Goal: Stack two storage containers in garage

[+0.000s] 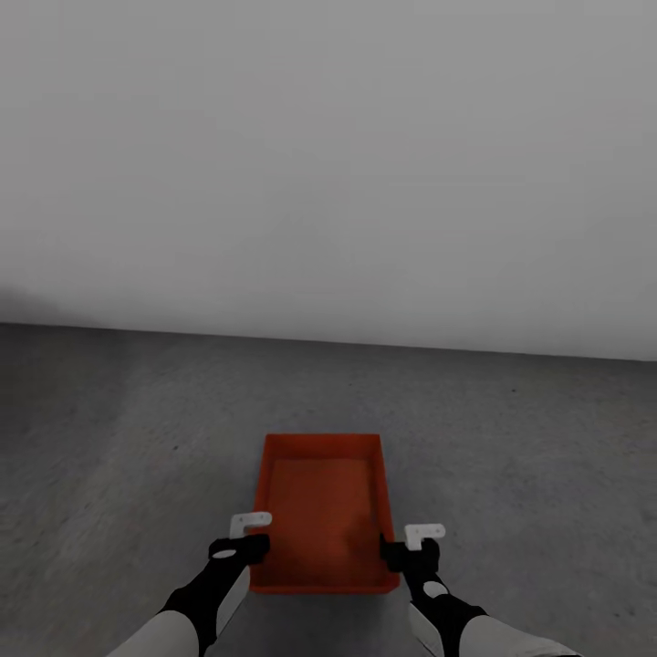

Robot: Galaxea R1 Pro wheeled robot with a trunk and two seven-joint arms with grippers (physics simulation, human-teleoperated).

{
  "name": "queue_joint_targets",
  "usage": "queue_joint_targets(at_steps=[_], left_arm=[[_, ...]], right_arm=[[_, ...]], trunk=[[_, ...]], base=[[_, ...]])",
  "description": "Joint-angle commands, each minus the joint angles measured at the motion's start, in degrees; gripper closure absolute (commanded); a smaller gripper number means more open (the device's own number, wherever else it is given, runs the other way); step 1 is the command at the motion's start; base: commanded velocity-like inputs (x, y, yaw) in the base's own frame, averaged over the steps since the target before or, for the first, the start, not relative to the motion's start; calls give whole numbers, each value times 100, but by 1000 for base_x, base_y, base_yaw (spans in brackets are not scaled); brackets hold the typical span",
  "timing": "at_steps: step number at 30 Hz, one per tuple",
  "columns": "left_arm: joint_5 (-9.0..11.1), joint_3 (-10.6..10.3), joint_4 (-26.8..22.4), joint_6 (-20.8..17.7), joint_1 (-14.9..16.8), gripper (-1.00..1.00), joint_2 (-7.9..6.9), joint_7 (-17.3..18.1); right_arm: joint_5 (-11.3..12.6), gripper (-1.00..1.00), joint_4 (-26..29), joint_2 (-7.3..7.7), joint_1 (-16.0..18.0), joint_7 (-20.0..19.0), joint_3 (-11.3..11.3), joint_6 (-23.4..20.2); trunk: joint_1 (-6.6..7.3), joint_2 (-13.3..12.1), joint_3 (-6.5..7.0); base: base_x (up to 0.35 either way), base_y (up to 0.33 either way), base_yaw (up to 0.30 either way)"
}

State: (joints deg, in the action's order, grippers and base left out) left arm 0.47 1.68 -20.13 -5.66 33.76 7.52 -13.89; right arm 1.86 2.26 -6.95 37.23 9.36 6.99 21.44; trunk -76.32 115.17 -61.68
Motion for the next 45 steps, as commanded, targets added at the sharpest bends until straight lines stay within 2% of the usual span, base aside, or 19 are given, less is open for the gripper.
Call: queue_joint_targets(at_steps=[1,45], left_arm=[[5,16,-8,-31,-1,-100,3,-13],[6,16,18,-31,-1,-100,3,-18]], right_arm=[[32,-100,-6,3,3,29,48,9],[67,-100,-6,-17,3,75,48,9]], trunk=[[23,-40,15],[990,-1805,805]], base=[[0,0,0],[0,0,0]])
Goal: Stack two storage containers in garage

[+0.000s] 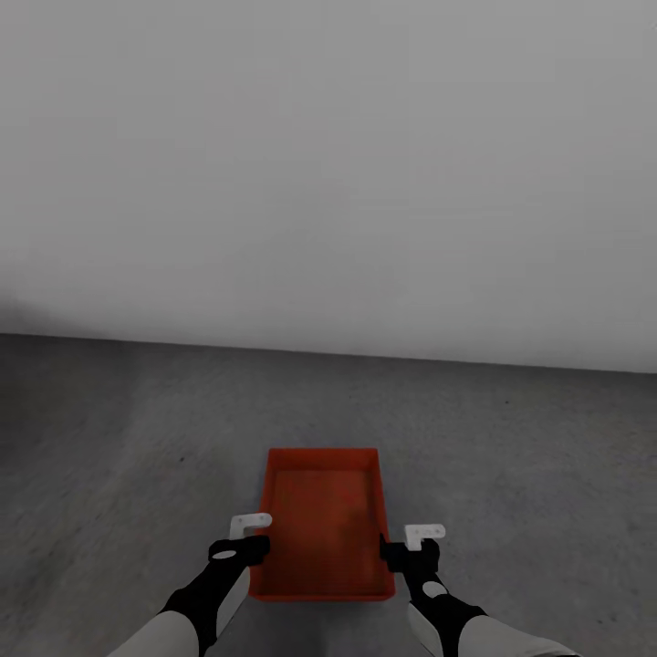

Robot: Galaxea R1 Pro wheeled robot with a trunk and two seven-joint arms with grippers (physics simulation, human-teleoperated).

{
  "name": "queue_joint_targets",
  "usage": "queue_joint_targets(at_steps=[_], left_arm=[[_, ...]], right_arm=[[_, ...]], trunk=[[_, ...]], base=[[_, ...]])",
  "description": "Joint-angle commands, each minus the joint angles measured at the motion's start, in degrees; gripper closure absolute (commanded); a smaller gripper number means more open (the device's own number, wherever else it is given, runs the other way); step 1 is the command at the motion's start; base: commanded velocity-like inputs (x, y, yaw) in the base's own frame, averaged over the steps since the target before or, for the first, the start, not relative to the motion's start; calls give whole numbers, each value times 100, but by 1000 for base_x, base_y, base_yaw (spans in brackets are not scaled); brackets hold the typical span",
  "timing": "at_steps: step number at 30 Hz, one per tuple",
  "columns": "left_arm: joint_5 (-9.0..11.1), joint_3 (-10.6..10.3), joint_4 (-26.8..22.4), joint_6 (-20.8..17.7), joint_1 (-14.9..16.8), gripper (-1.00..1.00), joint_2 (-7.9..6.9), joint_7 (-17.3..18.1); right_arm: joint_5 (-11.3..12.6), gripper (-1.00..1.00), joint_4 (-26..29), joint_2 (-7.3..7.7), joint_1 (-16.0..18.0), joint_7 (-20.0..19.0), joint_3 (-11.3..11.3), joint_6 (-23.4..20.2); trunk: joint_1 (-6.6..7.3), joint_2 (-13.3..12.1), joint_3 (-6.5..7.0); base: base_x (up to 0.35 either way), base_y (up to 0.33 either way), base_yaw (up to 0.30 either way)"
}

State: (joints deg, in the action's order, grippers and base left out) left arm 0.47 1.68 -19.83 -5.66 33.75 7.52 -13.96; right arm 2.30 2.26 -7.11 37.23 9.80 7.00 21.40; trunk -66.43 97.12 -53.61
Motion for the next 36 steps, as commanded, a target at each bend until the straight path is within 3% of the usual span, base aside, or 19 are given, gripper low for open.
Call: queue_joint_targets(at_steps=[1,36], left_arm=[[5,16,-12,-31,0,-100,3,-10],[32,43,23,-23,0,-100,4,-2]], right_arm=[[24,-100,-6,-1,3,31,48,13],[26,-100,-6,-10,3,40,48,9]], trunk=[[23,-40,15],[792,-1444,643]], base=[[0,0,0],[0,0,0]])
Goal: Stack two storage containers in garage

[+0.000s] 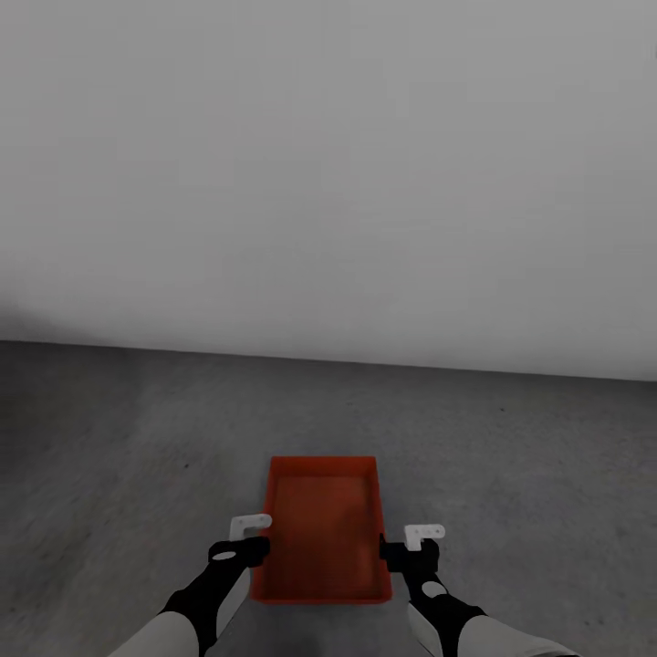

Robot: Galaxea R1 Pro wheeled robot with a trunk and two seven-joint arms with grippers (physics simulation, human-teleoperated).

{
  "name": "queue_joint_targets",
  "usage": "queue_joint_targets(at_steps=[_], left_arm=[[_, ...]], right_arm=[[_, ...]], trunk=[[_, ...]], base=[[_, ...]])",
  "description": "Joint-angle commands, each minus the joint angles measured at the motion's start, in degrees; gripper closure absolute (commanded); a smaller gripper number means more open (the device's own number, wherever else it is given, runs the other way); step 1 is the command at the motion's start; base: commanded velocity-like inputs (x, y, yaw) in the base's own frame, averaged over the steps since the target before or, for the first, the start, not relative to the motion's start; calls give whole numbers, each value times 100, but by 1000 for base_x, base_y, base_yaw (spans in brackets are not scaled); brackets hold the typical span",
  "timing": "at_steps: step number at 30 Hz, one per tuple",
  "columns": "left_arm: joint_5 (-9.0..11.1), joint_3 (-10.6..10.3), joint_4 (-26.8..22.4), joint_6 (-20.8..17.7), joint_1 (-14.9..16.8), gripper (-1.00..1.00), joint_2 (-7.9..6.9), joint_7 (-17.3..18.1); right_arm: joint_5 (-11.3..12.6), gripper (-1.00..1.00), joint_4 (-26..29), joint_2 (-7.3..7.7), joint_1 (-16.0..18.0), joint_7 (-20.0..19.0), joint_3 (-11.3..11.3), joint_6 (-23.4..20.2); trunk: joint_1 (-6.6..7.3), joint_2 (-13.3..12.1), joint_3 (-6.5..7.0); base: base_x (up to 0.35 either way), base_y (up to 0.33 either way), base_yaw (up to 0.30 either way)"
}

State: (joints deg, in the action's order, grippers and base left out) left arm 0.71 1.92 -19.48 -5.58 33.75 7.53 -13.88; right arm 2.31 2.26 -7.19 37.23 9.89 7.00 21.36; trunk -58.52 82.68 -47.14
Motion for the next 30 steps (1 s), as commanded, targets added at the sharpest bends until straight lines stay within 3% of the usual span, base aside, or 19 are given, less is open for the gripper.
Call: queue_joint_targets(at_steps=[1,30], left_arm=[[8,19,-12,-31,0,-100,3,-10],[8,19,-26,-31,0,-100,1,-10]], right_arm=[[24,-100,-6,-1,4,31,47,11],[33,-100,-6,23,4,22,47,0]], trunk=[[23,-40,15],[660,-1203,535]], base=[[0,0,0],[0,0,0]])
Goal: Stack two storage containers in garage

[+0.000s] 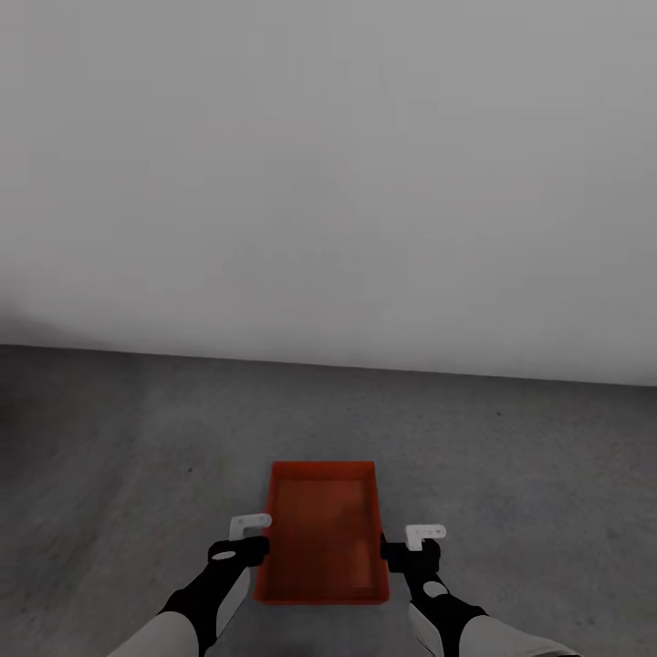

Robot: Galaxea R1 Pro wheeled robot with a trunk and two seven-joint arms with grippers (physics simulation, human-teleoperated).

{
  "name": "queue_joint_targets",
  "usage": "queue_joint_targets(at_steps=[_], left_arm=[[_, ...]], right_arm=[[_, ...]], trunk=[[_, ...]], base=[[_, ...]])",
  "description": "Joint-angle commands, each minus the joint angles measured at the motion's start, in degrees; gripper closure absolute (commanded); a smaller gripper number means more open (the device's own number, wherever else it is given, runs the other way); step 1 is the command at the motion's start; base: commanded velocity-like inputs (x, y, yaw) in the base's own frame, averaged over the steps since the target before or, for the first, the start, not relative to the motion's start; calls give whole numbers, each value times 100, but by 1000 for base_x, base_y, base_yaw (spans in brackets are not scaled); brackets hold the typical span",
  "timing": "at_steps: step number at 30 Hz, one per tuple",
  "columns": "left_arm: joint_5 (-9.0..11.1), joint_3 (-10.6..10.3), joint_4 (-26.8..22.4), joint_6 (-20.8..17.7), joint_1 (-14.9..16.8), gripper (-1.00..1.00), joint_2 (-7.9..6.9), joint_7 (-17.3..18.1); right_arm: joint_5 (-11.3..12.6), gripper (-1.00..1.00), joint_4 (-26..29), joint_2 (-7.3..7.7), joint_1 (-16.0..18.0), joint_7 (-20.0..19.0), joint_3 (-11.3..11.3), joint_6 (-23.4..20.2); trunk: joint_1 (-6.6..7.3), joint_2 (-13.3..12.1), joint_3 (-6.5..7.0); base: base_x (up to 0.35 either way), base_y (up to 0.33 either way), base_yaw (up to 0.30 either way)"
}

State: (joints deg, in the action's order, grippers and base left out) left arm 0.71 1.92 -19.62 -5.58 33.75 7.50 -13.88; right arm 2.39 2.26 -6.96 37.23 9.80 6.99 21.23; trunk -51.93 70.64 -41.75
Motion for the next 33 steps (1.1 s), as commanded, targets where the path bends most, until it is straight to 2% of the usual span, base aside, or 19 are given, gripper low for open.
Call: queue_joint_targets(at_steps=[1,22,33], left_arm=[[8,19,-14,-31,0,-100,3,-10],[-6,21,-36,-28,0,-100,-4,-20],[-32,30,-130,35,0,-100,-5,-25]], right_arm=[[25,-100,-6,0,4,30,48,13],[7,-100,-6,2,4,19,48,3],[24,-100,-6,1,4,22,48,20]], trunk=[[23,-39,14],[484,-881,391],[484,-881,391]], base=[[0,0,0],[0,0,0],[0,0,0]])
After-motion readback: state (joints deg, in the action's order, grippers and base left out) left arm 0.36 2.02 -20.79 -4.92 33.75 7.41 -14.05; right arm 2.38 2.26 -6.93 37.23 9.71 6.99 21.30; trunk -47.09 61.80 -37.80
